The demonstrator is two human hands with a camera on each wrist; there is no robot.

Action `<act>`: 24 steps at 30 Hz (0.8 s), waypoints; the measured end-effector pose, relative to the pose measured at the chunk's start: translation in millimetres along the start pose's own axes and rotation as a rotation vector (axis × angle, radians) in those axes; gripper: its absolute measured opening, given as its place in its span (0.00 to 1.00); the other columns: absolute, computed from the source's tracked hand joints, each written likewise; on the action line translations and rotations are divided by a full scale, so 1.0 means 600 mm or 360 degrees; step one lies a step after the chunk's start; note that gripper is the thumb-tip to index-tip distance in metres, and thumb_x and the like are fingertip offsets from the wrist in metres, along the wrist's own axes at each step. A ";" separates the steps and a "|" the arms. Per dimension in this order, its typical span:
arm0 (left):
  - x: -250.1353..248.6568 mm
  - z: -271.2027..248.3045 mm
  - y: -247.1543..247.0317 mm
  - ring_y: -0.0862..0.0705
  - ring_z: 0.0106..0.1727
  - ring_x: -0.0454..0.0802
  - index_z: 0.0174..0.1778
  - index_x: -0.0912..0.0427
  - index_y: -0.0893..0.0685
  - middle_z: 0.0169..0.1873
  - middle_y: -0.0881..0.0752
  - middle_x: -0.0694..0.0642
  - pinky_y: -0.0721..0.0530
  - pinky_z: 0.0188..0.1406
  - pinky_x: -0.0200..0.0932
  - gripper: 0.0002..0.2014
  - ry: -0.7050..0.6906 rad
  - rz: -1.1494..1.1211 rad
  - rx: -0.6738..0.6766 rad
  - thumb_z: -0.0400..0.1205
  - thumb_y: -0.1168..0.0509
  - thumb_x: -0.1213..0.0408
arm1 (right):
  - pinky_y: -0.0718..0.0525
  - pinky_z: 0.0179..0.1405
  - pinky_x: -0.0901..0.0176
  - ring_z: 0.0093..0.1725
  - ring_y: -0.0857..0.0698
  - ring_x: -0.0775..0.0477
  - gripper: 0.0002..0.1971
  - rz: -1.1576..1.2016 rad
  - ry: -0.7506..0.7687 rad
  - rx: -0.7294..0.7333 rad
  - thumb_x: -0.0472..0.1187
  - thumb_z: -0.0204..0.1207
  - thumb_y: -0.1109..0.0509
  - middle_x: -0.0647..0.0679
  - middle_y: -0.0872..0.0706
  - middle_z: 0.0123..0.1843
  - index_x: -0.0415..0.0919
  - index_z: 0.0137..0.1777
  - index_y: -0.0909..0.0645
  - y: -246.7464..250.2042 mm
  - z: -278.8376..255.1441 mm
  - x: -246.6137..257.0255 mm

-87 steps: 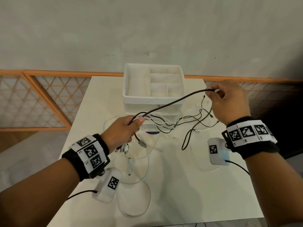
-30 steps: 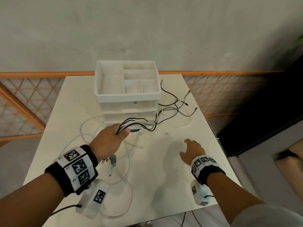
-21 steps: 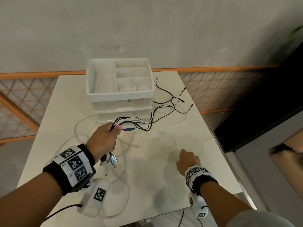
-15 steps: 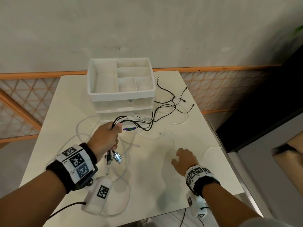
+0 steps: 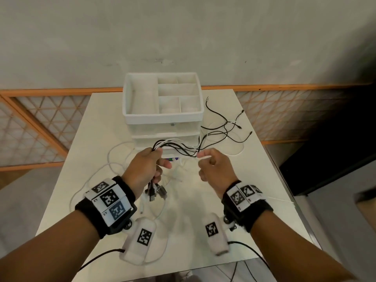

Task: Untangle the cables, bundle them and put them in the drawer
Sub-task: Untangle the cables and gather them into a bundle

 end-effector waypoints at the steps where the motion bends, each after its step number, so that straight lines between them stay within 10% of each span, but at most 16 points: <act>1: -0.006 -0.005 -0.010 0.34 0.19 0.47 0.41 0.59 0.27 0.39 0.10 0.64 0.33 0.21 0.41 0.11 -0.0024 -0.0049 0.0014 0.89 0.44 0.61 | 0.28 0.25 0.59 0.21 0.28 0.51 0.10 0.0267 0.0019 0.0001 0.28 0.75 0.35 0.49 0.22 0.28 0.42 0.48 0.17 -0.008 -0.001 0.038; 8: -0.045 -0.034 -0.090 0.35 0.17 0.44 0.41 0.60 0.27 0.25 0.25 0.54 0.33 0.17 0.38 0.12 -0.0103 -0.0578 0.0267 0.89 0.45 0.61 | 0.27 0.26 0.63 0.22 0.32 0.54 0.15 0.1048 0.0139 0.0406 0.22 0.79 0.36 0.41 0.22 0.38 0.37 0.60 0.17 -0.061 -0.018 0.222; 16: 0.018 -0.014 -0.036 0.38 0.20 0.46 0.41 0.58 0.32 0.27 0.23 0.54 0.38 0.20 0.39 0.12 -0.0034 0.0194 0.0268 0.90 0.45 0.59 | 0.33 0.25 0.62 0.21 0.33 0.53 0.21 0.1351 0.0404 -0.0331 0.17 0.71 0.47 0.43 0.23 0.40 0.37 0.43 0.16 0.109 0.056 0.274; 20: 0.023 0.001 0.025 0.38 0.20 0.45 0.39 0.58 0.31 0.27 0.24 0.54 0.39 0.19 0.37 0.13 -0.0023 0.0270 0.0086 0.90 0.45 0.61 | 0.24 0.30 0.62 0.26 0.20 0.51 0.17 0.0776 0.0357 -0.0713 0.21 0.74 0.42 0.47 0.18 0.35 0.42 0.39 0.18 0.175 0.094 0.192; 24: -0.012 0.004 0.040 0.39 0.21 0.45 0.40 0.59 0.29 0.26 0.25 0.52 0.37 0.18 0.37 0.13 -0.0084 0.0289 0.0134 0.90 0.44 0.60 | 0.21 0.48 0.73 0.46 0.11 0.52 0.15 -0.0358 0.0299 -0.0362 0.26 0.72 0.35 0.48 0.12 0.51 0.45 0.48 0.14 0.116 0.087 0.098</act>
Point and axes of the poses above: each hand's wrist, its own z-axis towards the middle knuckle, its own y-axis out of the back of the hand, x = y × z, the point moved 6 cm from there along z, towards the middle knuckle
